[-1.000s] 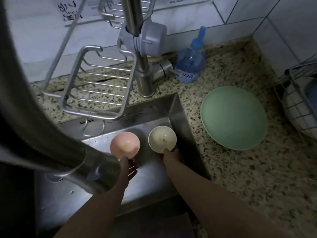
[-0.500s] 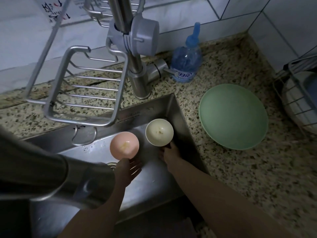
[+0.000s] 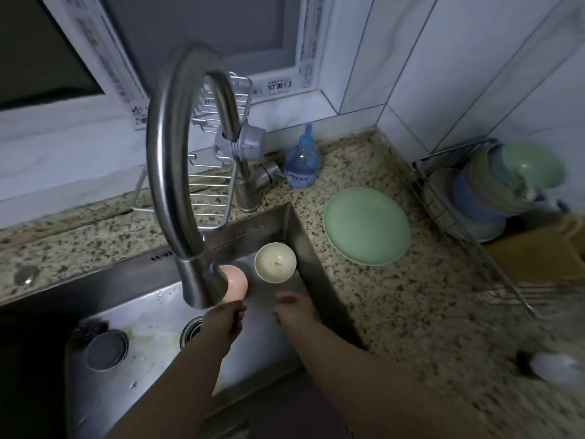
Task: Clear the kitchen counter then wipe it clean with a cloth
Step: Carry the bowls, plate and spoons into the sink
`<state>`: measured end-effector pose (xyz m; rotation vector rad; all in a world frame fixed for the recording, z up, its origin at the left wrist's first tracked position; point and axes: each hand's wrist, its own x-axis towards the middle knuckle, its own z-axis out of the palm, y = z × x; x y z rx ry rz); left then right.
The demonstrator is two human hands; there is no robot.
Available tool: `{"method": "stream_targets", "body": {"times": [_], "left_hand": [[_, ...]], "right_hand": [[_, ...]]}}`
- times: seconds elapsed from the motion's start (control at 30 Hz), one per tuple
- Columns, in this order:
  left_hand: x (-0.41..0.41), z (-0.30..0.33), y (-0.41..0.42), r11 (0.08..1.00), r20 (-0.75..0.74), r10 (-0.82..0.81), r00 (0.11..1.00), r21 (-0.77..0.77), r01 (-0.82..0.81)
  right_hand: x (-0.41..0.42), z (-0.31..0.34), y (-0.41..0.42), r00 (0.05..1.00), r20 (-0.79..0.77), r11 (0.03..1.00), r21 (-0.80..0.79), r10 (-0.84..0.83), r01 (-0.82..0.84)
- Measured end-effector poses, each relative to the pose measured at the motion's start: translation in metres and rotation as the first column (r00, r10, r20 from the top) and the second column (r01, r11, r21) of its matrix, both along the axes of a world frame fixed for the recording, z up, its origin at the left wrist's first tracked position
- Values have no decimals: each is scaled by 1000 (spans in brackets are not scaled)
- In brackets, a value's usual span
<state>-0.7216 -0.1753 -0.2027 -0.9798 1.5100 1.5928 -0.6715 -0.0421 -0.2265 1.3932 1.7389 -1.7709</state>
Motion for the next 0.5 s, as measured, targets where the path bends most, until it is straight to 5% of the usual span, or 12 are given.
{"method": "stream_targets", "body": {"times": [0.2,0.5], "left_hand": [[12,34,-9,988,-91,-153,984,-43,149],[35,85,3,938,-190,-343,920,-18,346]], "right_hand": [[26,63,3,965,-179,980,18,-191,198],[106,123,8,861,-231,881,32,-453,472]]}}
